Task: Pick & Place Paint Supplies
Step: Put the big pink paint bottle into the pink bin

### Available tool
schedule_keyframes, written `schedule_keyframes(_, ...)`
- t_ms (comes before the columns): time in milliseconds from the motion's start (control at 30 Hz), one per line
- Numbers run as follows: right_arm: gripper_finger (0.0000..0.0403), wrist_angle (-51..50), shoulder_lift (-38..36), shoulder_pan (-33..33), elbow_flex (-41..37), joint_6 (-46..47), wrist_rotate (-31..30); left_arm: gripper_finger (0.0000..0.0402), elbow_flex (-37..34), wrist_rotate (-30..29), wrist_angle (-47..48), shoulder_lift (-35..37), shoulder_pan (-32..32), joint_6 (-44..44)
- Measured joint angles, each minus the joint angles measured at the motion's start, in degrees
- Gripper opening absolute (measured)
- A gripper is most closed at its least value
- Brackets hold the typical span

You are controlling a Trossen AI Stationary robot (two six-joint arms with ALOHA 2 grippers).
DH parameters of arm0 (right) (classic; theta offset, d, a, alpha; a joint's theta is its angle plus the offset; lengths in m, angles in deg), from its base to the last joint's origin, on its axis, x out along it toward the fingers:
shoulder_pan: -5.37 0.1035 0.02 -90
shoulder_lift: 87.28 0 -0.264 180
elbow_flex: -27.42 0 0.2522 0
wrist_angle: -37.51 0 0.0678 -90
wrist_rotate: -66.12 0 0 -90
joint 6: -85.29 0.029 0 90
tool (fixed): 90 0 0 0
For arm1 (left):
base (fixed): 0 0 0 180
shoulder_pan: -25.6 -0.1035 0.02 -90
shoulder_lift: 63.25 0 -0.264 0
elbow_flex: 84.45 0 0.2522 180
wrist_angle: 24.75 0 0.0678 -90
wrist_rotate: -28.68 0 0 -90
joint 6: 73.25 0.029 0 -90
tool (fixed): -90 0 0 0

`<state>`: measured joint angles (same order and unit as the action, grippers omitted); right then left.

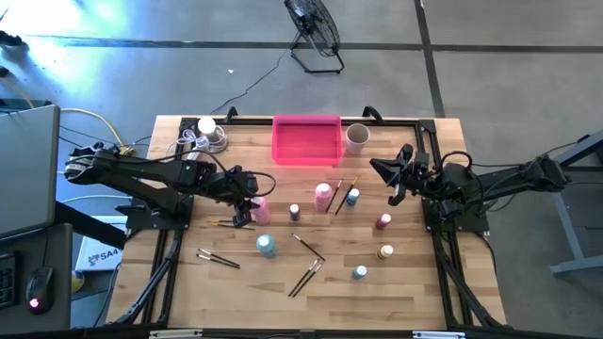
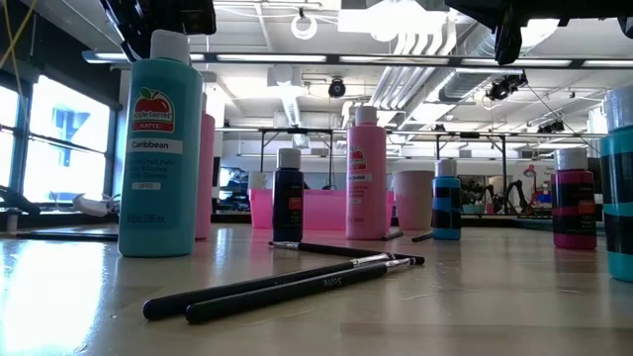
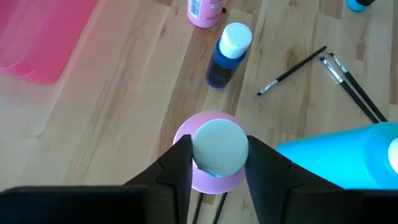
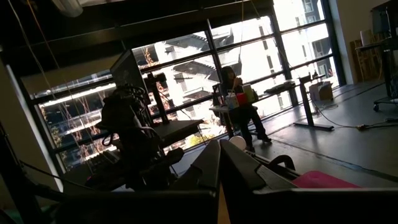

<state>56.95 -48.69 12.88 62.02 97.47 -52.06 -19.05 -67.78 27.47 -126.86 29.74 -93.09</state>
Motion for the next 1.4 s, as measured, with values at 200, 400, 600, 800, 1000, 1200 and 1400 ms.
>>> schedule_keyframes(200,0.0002,-0.01,-0.02,0.0,0.0,0.0,0.0,0.0133,0.0,0.13,0.07,0.0,0.0,-0.02)
schedule_keyframes(400,0.0002,0.01,-0.02,-0.01,0.0,0.01,0.0,0.012,0.0,0.11,0.07,0.0,0.0,-0.02)
schedule_keyframes(600,0.0002,-0.01,-0.02,0.0,0.0,0.0,0.0,0.0122,0.0,0.21,-0.43,0.0,-0.02,-0.02)
schedule_keyframes(800,0.0002,-0.01,-0.02,-0.02,0.0,0.0,0.02,0.0121,0.61,2.32,-0.52,0.02,0.04,-0.35)
schedule_keyframes(1000,0.0002,0.01,-0.02,-0.02,0.02,0.01,0.02,0.012,3.65,0.83,1.05,0.04,0.0,-0.59)
schedule_keyframes(1200,0.0002,0.01,-0.01,-0.02,0.02,0.0,0.02,0.012,8.61,-2.25,6.79,0.04,0.0,-0.13)
schedule_keyframes(1400,0.0002,0.02,0.0,-0.02,0.02,0.0,0.02,0.012,15.0,-5.32,12.51,0.07,-0.06,0.07)
